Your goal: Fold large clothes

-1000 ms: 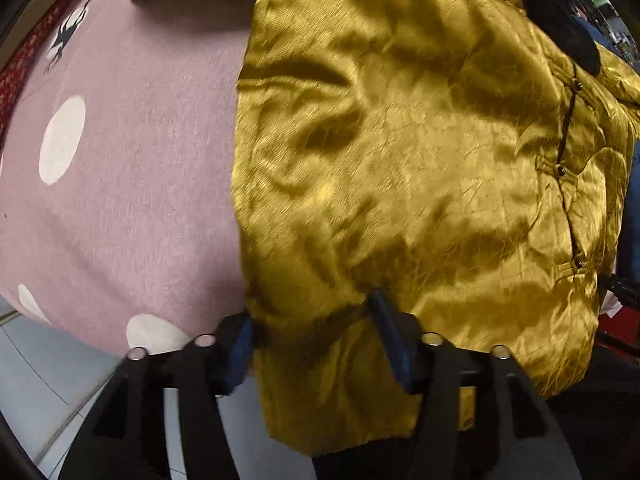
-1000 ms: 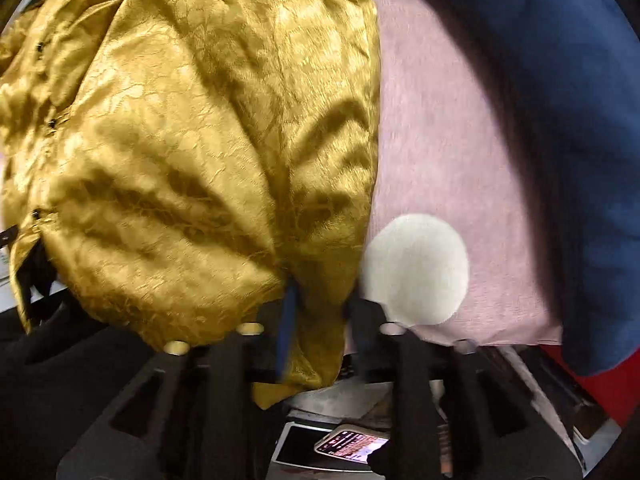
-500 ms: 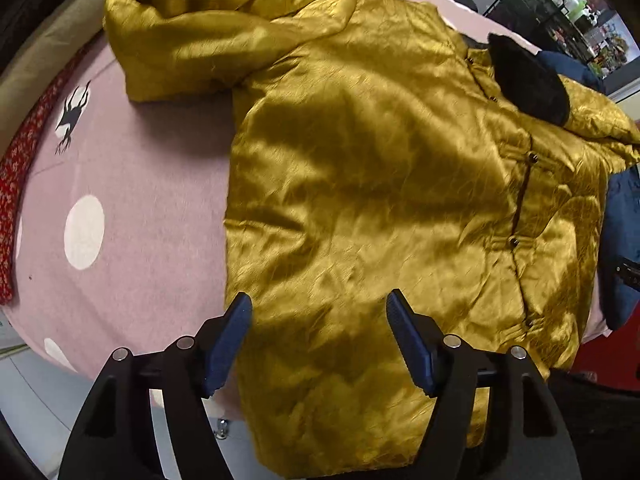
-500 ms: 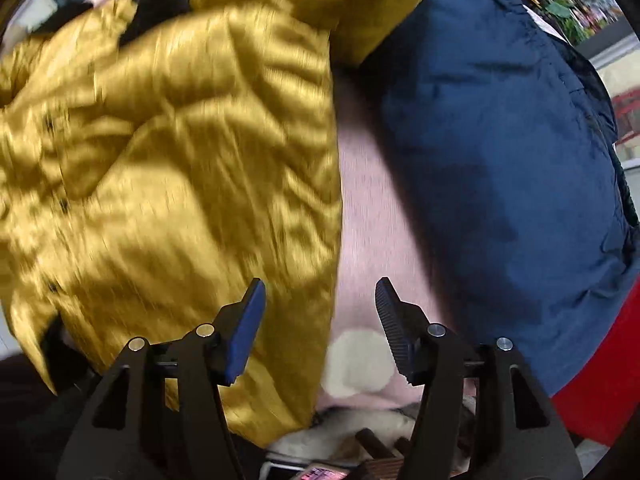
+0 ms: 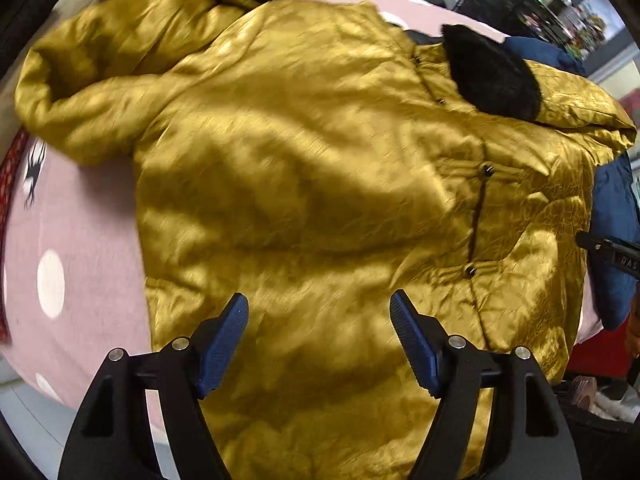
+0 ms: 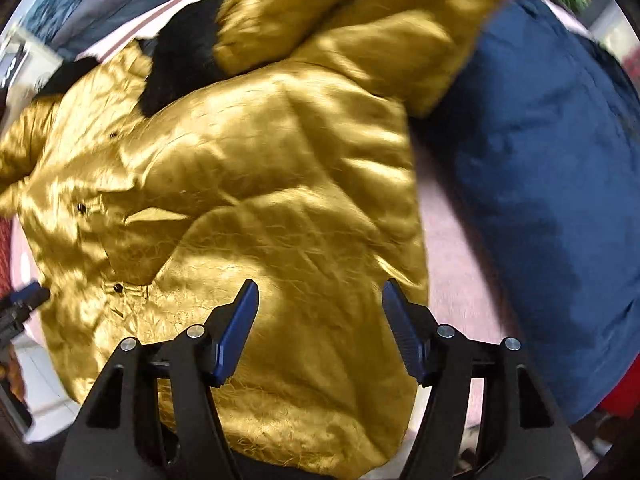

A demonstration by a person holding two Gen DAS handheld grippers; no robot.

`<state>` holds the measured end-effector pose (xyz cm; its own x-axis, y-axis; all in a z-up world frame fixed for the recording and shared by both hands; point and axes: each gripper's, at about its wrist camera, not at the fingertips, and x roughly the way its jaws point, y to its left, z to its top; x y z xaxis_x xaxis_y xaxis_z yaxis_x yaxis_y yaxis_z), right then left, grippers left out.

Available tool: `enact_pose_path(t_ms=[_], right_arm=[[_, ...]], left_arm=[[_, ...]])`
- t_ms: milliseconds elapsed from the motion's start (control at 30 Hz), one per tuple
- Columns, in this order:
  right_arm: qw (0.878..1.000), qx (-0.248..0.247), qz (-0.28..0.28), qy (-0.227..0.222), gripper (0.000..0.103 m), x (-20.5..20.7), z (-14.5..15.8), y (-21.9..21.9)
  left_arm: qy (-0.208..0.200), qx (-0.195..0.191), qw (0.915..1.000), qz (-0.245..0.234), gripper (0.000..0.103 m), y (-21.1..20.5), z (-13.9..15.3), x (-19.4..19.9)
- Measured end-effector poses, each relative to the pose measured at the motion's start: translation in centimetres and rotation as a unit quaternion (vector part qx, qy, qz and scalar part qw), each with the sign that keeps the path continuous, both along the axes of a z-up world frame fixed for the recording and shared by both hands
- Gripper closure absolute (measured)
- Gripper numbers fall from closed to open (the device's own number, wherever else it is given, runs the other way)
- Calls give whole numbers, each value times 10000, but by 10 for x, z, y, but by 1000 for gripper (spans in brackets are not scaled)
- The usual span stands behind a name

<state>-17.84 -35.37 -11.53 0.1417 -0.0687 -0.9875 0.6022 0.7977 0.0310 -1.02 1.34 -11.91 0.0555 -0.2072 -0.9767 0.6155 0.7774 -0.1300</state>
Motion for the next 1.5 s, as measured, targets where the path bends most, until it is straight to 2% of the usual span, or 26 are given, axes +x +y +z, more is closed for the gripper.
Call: enact_pose_path(t_ms=[133,300,367,467,533,600,700,933,1000,1033,1067,1100,1233,1333,1500], right_arm=[[9997,47,234,-1,38,13,-8,21],[9992,182,356,75,38,13,-44,42],[9984,49,527,176,38,20,-56,53],[9944,-240,841,601,28,24,-81,69],[9932,-313,924,640,27,23,-94,76],[9951,-327,809,465,24,22,-96,77],[9964,-258,683,428,19,22,-98,73],[9975,-58,512,489,17,29,-99,68],[9978,-4,458,471,17,4,-88,58],[9980,40,422,460,17,2,-88,58],[9981,81,402,452,17,-6,-87,58],[9982,111,384,441,17,-17,-86,59],[9983,252,324,407,17,-32,-88,58],[9980,266,407,413,17,-47,-87,59],[9970,317,504,487,17,-51,-93,53]], left_arm=[[-41,-222,9997,-98,32,-26,11,7],[63,-622,9977,-257,32,-70,21,24],[85,-716,9968,-330,32,-86,25,29],[114,-788,9956,-501,32,-116,28,35],[79,-752,9949,-668,32,-136,29,37],[68,-746,9939,-804,32,-158,29,40],[196,-870,9928,-793,31,-194,27,51],[682,-765,9920,-733,29,-268,-9,70],[879,-874,9898,-706,31,-278,-17,69],[999,-994,9878,-656,37,-282,-20,67],[1070,-1084,9864,-624,47,-285,-21,66],[1098,-1107,9859,-602,49,-288,-21,64],[756,-1117,9875,-818,85,-299,-6,51],[294,-1249,9858,-1083,94,-303,24,43],[-317,-1567,9757,-1500,96,-307,80,32]])
